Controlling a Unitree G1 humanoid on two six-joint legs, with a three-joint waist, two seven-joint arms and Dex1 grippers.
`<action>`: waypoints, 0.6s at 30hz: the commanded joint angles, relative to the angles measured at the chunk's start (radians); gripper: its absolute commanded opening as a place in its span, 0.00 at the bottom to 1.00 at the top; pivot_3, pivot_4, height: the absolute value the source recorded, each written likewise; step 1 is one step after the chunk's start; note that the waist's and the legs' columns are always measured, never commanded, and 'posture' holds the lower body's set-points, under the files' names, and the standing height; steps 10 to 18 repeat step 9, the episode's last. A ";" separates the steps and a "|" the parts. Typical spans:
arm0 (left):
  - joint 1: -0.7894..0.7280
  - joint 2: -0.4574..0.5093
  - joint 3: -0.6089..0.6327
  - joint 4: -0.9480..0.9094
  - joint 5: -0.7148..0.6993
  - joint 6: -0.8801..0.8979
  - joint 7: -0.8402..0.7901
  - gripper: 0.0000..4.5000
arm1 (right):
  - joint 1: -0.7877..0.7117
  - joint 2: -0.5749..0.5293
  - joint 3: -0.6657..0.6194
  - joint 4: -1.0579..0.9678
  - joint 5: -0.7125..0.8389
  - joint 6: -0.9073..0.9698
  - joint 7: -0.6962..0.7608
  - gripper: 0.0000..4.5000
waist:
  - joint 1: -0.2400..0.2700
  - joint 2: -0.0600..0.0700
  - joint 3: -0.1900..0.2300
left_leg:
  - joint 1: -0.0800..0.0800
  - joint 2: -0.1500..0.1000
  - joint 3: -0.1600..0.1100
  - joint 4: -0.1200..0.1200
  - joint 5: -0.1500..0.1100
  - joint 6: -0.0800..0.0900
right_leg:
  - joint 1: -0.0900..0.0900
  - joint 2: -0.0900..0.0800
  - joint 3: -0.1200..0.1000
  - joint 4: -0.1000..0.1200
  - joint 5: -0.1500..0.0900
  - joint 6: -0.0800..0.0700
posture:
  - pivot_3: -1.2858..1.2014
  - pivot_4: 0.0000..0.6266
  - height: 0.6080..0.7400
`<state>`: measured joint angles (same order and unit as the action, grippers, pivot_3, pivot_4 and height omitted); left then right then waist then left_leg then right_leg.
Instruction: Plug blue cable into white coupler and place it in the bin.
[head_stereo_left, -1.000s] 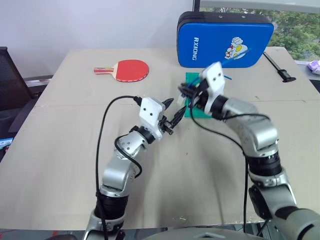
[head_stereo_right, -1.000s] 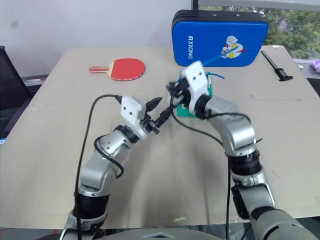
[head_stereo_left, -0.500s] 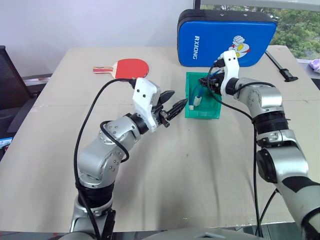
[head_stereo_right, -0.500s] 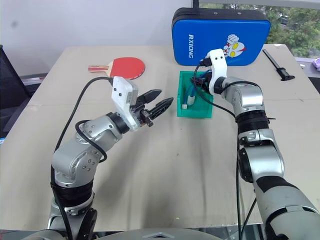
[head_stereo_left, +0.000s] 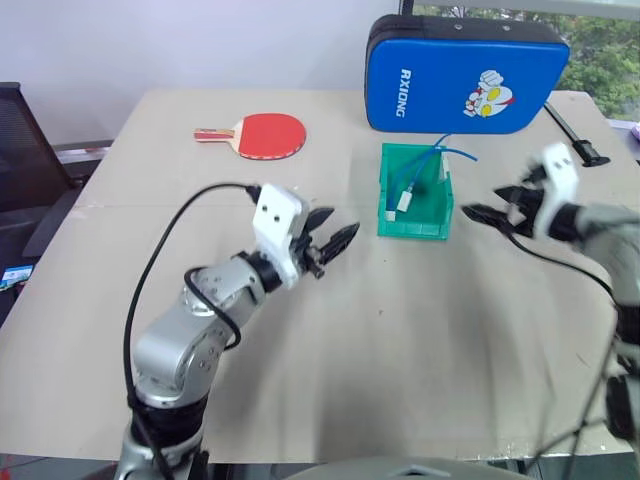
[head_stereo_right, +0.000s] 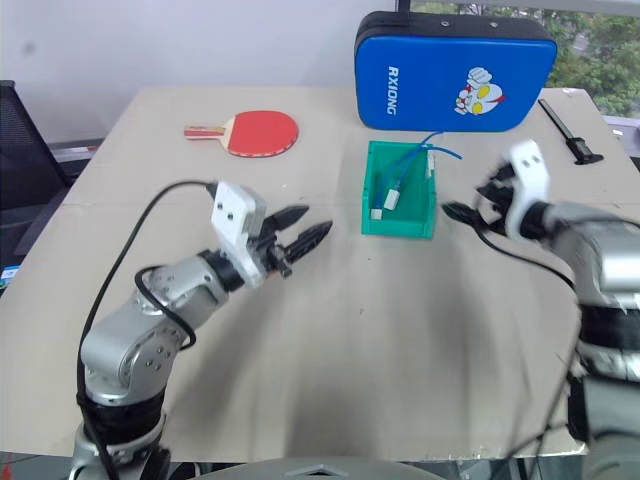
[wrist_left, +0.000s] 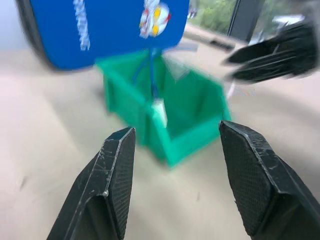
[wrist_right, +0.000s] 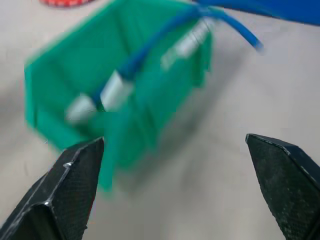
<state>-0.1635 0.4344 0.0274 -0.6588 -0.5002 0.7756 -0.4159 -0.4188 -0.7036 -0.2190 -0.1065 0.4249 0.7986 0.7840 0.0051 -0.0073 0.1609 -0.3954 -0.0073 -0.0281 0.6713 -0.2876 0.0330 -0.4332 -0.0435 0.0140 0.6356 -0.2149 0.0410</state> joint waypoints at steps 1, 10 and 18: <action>0.153 0.051 -0.010 -0.008 0.087 -0.150 -0.049 0.60 | 0.204 0.035 -0.094 -0.097 0.049 -0.281 0.156 1.00 | -0.004 0.000 0.000 | 0.001 0.001 0.001 0.000 0.000 0.000 | 0.001 0.001 0.001 0.000 0.000 0.000 | 0.52 0.24 1.00; 0.360 0.047 0.010 0.120 0.150 -0.405 -0.136 0.60 | 0.516 0.068 -0.085 -0.015 0.057 -0.534 0.318 1.00 | -0.003 0.000 0.003 | 0.019 0.002 0.007 0.002 0.000 0.002 | 0.016 0.005 0.003 0.002 -0.003 -0.004 | 0.52 0.24 1.00; 0.360 0.047 0.010 0.120 0.150 -0.405 -0.136 0.60 | 0.516 0.068 -0.085 -0.015 0.057 -0.534 0.318 1.00 | -0.003 0.000 0.003 | 0.019 0.002 0.007 0.002 0.000 0.002 | 0.016 0.005 0.003 0.002 -0.003 -0.004 | 0.52 0.24 1.00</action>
